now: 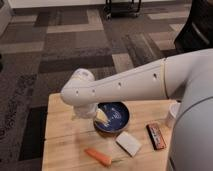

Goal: Push the ceramic bowl across the table

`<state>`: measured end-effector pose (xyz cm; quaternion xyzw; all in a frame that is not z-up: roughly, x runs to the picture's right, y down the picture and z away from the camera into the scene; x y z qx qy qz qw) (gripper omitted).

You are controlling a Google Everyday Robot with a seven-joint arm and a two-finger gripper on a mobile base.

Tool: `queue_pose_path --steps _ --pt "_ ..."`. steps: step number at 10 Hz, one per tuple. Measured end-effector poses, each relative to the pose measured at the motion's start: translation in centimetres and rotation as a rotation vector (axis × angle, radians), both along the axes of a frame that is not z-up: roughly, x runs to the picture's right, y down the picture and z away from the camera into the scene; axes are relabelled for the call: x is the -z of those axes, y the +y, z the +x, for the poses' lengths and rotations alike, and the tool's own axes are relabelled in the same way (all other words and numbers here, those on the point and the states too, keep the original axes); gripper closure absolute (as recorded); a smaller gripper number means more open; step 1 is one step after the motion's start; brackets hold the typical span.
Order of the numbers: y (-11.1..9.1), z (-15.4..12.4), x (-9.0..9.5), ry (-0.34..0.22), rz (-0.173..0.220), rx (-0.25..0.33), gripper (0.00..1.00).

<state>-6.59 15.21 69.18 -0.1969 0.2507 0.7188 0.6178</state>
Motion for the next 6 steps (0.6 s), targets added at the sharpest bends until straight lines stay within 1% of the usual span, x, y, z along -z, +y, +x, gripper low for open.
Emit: queue_pose_path --steps 2,3,4,5,6 --pt "0.4 0.7 -1.1 -0.007 -0.020 -0.024 0.20" --pt "0.1 1.9 -2.3 -0.008 -0.028 -0.046 0.20" --pt "0.2 2.0 -2.7 -0.017 -0.036 -0.052 0.20" --pt "0.5 2.0 -3.0 -0.026 -0.046 -0.056 0.20" --pt "1.4 1.9 -3.6 -0.040 -0.070 -0.061 0.20"
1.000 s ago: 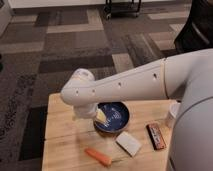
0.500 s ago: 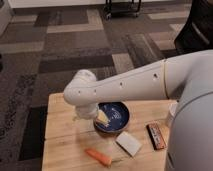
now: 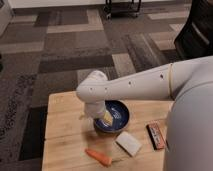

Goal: Push the ceramic bowl across the table

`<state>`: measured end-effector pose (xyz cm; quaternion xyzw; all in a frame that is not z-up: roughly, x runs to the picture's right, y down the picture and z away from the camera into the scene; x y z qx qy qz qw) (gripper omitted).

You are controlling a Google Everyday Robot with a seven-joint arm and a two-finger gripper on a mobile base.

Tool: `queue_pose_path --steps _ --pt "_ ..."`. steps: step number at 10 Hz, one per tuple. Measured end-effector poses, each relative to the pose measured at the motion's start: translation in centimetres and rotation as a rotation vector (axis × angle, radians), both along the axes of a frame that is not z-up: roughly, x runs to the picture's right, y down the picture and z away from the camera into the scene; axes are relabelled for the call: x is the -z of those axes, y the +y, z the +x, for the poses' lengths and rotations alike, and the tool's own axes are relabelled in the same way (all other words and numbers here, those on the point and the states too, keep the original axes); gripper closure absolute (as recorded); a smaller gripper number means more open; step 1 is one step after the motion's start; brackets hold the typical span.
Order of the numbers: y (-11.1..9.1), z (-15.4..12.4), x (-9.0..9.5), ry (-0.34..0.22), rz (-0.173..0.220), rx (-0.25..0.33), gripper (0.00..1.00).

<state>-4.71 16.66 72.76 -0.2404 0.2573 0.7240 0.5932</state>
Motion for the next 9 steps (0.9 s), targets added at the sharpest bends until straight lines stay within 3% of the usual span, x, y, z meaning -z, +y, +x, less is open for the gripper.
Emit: queue_pose_path --steps 3,6,8,9 --pt "0.6 1.6 -1.2 0.000 -0.028 -0.032 0.20" --pt "-2.3 4.3 -2.8 -0.007 0.001 -0.021 0.20" --pt "-4.8 6.3 -5.5 -0.054 0.018 -0.013 0.20" --pt "-5.1 6.6 -5.9 -0.060 0.021 -0.013 0.20"
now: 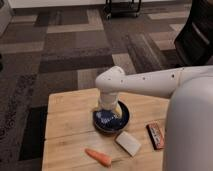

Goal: Push the ceramic bowl across the table

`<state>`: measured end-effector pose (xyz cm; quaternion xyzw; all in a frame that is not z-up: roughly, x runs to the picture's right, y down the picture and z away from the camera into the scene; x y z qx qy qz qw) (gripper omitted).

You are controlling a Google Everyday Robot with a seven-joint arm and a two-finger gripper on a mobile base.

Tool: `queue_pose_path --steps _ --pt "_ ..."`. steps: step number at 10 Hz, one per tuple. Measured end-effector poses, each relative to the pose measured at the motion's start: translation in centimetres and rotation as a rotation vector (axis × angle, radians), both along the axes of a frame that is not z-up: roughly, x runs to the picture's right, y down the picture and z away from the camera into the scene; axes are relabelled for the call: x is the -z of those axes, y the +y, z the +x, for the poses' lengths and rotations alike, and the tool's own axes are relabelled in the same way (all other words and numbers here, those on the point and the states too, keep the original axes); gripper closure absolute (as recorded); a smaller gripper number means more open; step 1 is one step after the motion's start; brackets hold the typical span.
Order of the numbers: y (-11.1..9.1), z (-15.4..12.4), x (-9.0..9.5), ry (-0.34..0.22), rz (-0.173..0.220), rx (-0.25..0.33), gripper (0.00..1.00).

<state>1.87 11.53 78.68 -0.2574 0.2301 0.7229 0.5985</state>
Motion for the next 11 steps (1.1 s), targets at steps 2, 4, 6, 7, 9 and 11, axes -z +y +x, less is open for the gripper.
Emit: queue_pose_path --steps 2,4,6,7,9,11 --pt "-1.9 1.0 -2.4 -0.049 0.012 0.009 0.20" --pt "-2.4 1.3 -3.9 -0.077 0.005 0.005 0.20" --pt "-2.2 1.3 -5.6 -0.109 -0.011 -0.009 0.20" --pt "-2.3 1.0 -6.4 -0.130 -0.018 -0.013 0.20" --pt "-3.0 2.1 -8.0 -0.126 -0.030 0.034 0.20" --pt "-6.4 5.2 -9.7 -0.070 -0.017 0.121 0.20"
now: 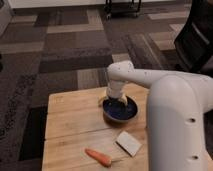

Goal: Push the ceramic bowl across the table

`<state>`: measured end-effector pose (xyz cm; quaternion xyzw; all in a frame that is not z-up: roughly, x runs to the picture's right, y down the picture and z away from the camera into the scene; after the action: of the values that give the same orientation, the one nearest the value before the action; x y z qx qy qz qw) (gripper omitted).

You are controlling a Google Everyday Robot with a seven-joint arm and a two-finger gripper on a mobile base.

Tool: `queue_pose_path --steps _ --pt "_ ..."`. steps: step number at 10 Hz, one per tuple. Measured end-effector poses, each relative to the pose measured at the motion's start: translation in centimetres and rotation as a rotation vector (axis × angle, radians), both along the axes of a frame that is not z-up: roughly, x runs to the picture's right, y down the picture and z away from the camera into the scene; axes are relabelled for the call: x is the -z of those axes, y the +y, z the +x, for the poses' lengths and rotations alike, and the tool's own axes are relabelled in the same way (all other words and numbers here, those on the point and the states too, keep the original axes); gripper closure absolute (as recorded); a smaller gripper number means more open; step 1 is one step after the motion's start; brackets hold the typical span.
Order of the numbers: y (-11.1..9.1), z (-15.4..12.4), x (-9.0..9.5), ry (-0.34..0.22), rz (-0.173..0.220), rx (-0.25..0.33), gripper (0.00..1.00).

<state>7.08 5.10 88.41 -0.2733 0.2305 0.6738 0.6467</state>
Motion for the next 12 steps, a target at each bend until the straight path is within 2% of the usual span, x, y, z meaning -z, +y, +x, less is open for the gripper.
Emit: queue_pose_path --steps 1,2,3,5,6,8,9,11,12 --pt "-4.6 2.8 -0.3 0.067 0.031 0.058 0.20" --pt "-8.7 5.0 0.0 0.138 0.063 0.085 0.20" --pt "-13.6 7.8 0.9 0.236 0.109 0.094 0.20" --pt "-17.2 8.6 1.8 0.306 0.142 0.098 0.20" --pt "-17.9 7.9 2.6 0.315 0.138 0.081 0.20" --pt "-16.8 5.6 3.3 0.272 0.105 0.053 0.20" --pt "-14.5 3.4 4.4 0.220 0.065 0.024 0.20" --pt "-10.6 1.4 6.8 0.161 0.039 -0.019 0.20" --pt "-9.5 1.0 7.6 0.151 0.036 -0.030 0.20"
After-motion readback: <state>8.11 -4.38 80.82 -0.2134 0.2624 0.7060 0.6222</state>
